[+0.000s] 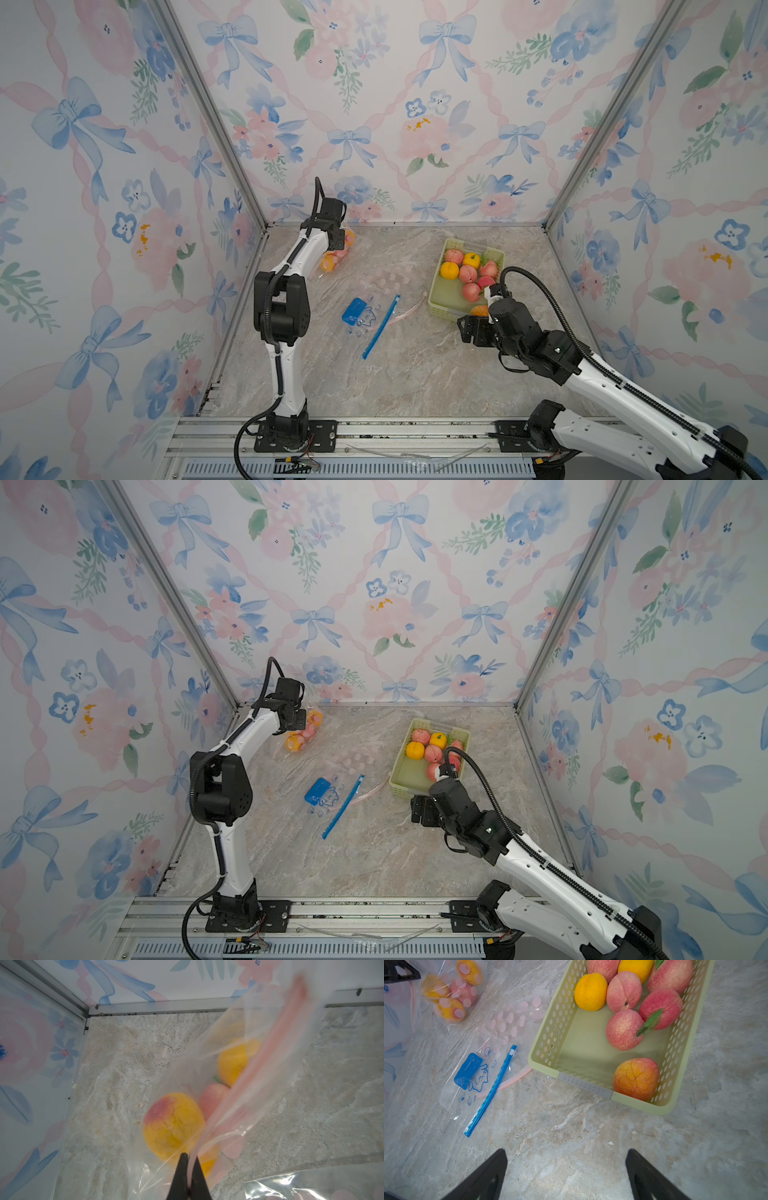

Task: Place the peach in a zip-top bag and seal the zipper
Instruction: Place the zipper food storage bag at the center of the board.

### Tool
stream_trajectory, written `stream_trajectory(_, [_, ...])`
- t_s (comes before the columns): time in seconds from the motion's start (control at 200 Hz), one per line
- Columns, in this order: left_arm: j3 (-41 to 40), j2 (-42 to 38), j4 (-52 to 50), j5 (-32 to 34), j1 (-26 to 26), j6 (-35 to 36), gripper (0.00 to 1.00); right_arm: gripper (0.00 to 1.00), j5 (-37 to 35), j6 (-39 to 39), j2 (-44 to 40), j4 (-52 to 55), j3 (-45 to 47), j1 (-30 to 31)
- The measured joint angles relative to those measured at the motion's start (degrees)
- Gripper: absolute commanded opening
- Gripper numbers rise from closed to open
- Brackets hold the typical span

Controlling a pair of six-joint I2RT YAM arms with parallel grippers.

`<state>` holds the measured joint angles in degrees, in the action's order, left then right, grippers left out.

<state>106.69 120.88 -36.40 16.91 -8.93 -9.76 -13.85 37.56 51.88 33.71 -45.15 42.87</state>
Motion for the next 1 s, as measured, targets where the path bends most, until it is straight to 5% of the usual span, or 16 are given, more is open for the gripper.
stream_trajectory(0.28, [-1.95, 0.68, 0.46, -2.99, -0.09, -1.09, 0.00, 0.95, -0.17, -0.04, 1.27, -0.04, -0.26, 0.37])
stream_trajectory(0.59, [-4.59, -2.99, -0.22, -6.08, -0.11, -2.64, 0.52, 0.99, -1.29, -0.28, 1.81, -0.61, -0.26, 0.37])
stream_trajectory(1.0, [-6.69, -13.66, -0.07, -5.16, -3.23, -2.91, 0.73, 1.00, -2.14, -0.57, 1.55, -1.40, -0.26, -0.04])
